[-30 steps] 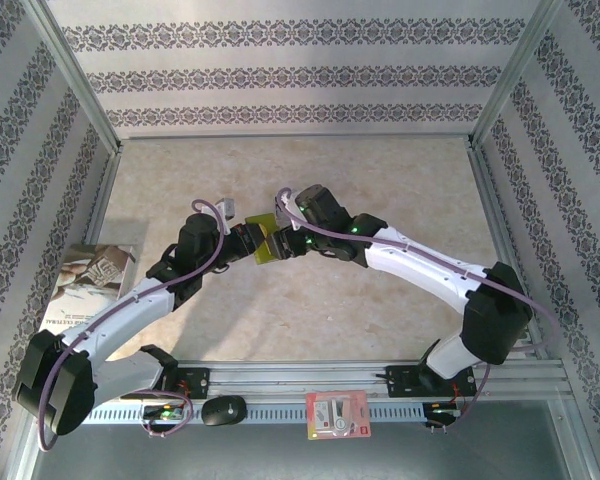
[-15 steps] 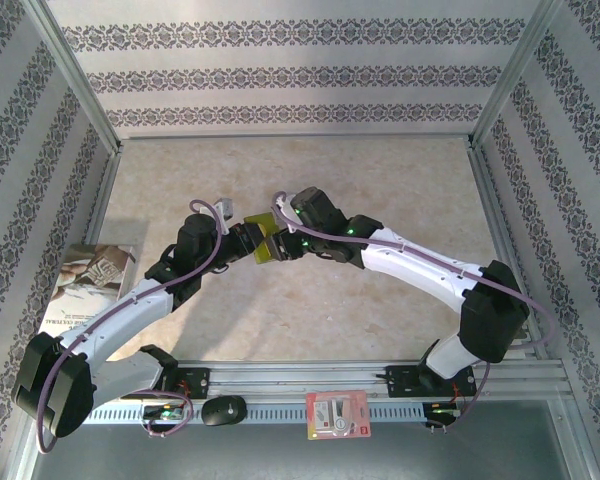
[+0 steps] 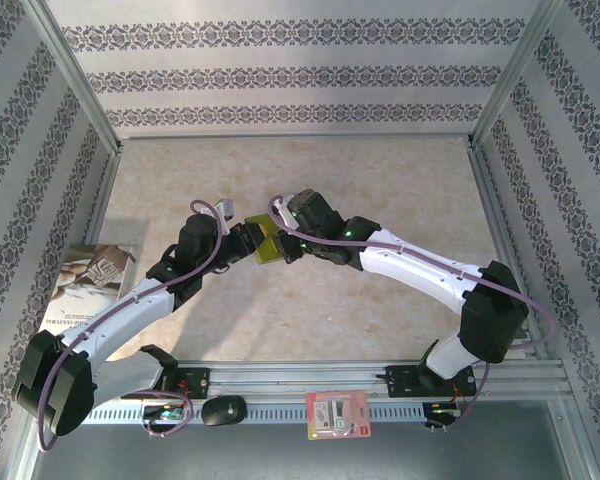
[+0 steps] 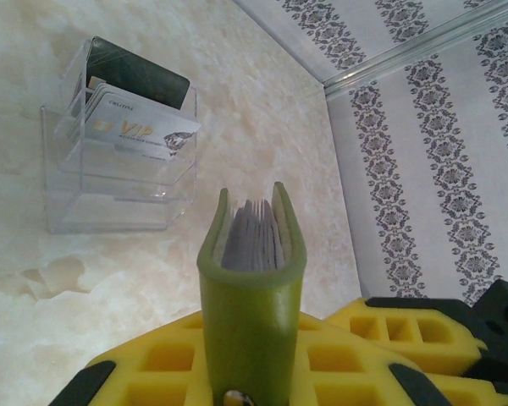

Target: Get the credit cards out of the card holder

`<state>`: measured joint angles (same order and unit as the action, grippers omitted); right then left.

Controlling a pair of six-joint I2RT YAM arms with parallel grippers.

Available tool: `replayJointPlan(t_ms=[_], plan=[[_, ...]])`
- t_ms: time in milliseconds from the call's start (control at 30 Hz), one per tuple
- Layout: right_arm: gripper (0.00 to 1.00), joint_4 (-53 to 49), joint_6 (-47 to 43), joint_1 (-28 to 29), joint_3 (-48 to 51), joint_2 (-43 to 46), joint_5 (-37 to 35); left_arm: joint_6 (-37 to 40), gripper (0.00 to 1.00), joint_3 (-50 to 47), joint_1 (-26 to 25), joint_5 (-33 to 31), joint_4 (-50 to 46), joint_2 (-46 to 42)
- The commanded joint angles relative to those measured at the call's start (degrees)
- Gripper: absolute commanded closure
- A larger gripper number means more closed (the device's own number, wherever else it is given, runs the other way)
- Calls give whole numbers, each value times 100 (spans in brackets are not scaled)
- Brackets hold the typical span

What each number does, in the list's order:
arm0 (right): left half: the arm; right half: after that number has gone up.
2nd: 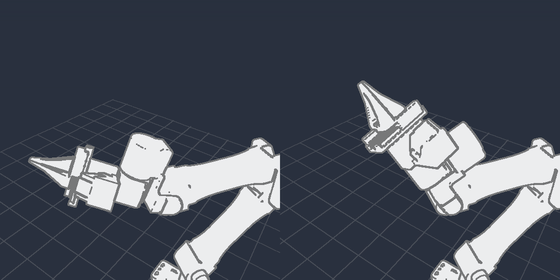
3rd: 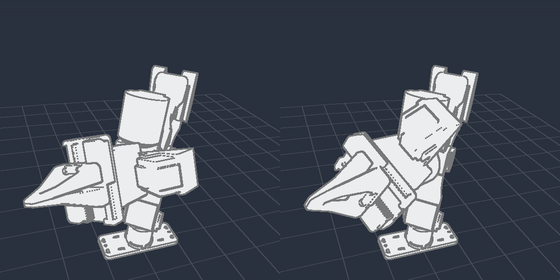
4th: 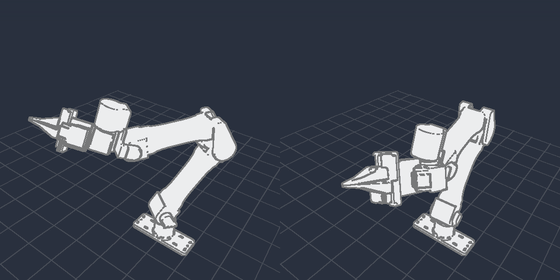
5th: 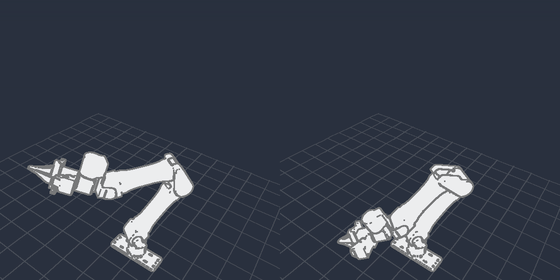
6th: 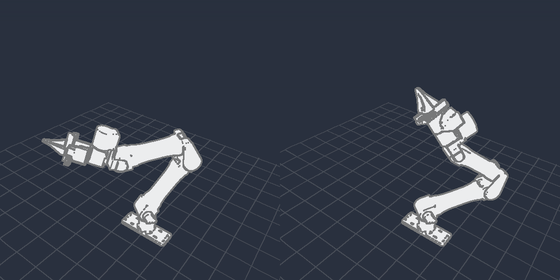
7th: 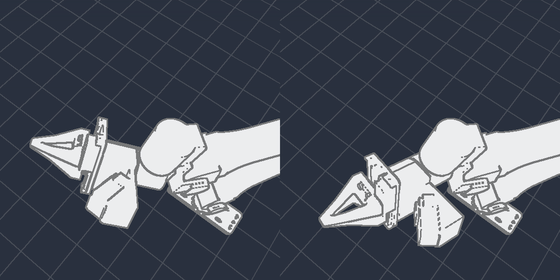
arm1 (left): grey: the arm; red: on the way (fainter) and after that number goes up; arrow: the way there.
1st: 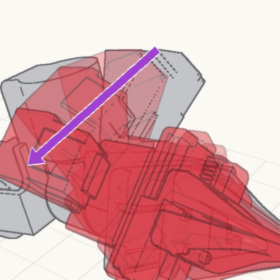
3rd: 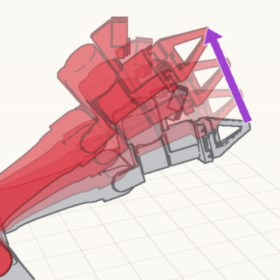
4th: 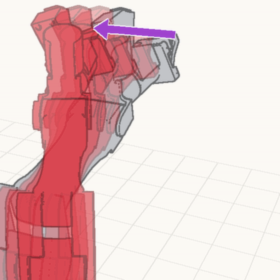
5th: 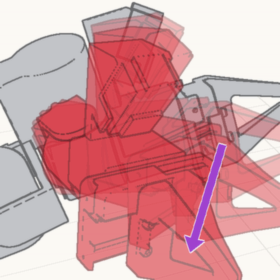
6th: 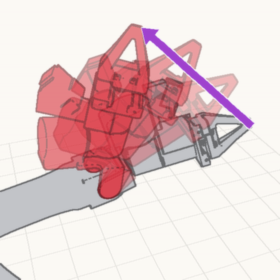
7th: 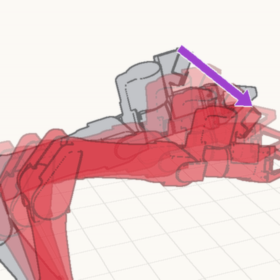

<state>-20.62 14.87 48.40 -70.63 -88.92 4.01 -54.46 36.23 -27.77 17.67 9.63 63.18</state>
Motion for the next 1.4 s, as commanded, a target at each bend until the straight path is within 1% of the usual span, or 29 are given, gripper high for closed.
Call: replayJointPlan(t_ms=[0,133,400,500,567,600,633,667,700,733,833,933,1033,1200,1267,1367], plan=[[100,-46,3,-92,-78,-49,-436,-127,100,-33,-128,330,382,-52],[100,9,182,-198,90,56,-539,-109,100,-76,-125,309,373,-89],[100,128,706,-605,594,237,-532,-73,100,-152,-124,354,476,-80],[100,121,791,-656,690,266,-542,-99,100,-192,-124,397,587,-31],[100,135,841,-728,735,302,-424,-109,100,-200,-124,406,616,-7],[100,200,791,-747,767,363,-220,-96,100,-197,-125,402,602,-7],[97,384,684,-747,863,448,13,-80,100,-196,-124,396,589,2],[82,716,558,-727,1007,595,431,-83,100,-201,-125,391,576,19],[69,911,509,-676,1107,719,542,-91,100,-198,-124,393,575,28],[63,994,473,-613,1171,810,474,-100,100,-201,-125,386,575,36],[53,1161,431,-555,1233,868,625,-100,100,-124,-128,342,493,70],[49,1333,423,-390,1156,777,827,-85,100,-71,-124,327,438,54],[48,1196,314,-231,939,598,676,-56,100,-39,-127,324,362,13],[47,1061,289,-191,766,384,647,-60,100,-36,-124,313,296,-55],[44,1042,254,-152,738,337,669,-65,100,-35,-125,322,287,-77],[43,818,187,-93,594,200,506,-85,100,-36,-127,340,309,-82]])
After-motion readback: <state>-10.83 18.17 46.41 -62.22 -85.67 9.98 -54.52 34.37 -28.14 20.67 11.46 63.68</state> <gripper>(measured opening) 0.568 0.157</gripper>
